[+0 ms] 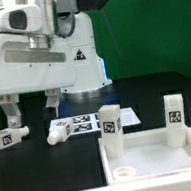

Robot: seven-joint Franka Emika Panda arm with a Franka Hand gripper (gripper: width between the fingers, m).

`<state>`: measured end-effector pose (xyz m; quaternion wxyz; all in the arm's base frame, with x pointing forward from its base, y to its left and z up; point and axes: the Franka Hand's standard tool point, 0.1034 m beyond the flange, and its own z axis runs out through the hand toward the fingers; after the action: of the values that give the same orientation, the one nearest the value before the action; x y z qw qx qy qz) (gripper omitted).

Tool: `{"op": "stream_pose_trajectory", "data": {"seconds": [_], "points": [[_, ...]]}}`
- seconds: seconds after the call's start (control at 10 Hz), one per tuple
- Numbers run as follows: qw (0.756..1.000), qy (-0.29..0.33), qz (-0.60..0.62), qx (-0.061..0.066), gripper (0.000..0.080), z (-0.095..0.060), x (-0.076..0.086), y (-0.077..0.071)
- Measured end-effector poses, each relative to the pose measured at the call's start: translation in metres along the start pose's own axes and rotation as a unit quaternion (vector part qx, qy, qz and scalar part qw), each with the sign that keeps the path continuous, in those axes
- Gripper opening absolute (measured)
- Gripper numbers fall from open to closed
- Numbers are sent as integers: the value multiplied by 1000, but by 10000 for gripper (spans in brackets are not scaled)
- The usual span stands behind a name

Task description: Assemble square table

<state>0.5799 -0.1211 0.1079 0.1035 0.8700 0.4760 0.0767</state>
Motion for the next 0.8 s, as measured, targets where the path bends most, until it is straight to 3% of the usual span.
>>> {"op": "stream_pose_trajectory", "data": {"seconds": [0.1,0.2,0.3,0.5,0.8], "points": [[999,6,-24,-21,649,-2,-5,7],[996,17,-59,-64,649,-5,-15,18],[999,19,7,-50,649,-2,-14,13],[994,23,94,-44,649,-1,-14,11],[946,18,324,1,649,2,-6,-11]]}}
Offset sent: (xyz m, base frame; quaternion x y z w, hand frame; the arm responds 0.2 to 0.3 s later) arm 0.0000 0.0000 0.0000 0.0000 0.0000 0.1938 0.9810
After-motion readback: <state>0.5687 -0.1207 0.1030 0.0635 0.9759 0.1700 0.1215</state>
